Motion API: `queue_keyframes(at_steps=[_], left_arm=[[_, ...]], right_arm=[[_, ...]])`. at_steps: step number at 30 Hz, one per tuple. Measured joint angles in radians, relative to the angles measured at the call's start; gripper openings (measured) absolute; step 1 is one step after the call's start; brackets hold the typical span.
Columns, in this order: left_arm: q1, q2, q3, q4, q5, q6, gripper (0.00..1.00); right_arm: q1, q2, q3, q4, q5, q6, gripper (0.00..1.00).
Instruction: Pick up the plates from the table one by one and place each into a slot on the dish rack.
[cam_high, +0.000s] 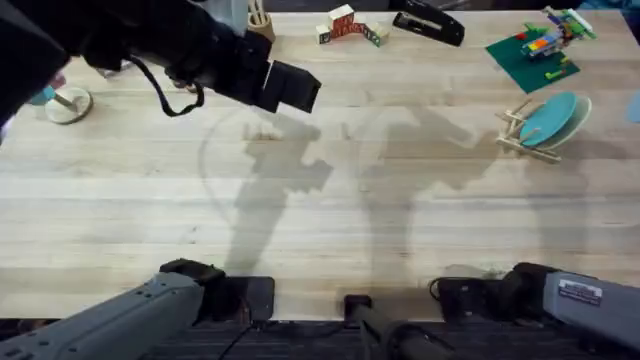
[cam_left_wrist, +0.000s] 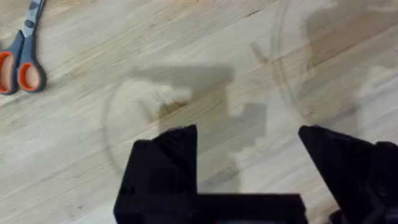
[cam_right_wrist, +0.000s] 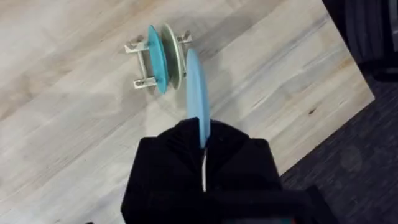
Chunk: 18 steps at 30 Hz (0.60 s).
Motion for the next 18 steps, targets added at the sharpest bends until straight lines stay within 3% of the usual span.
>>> queue_keyframes(at_steps=[10,18], left_arm=[[0.0,0.0,0.0,0.0,0.0,0.0,0.993],[0.0,0.0,0.0,0.0,0.0,0.0,0.993]], right_arm=[[-0.013,0.0,0.0,0.018,0.0,-0.007,0.03],[-0.088,0.0,0.0,0.023,-0.073,-0.032,0.03]])
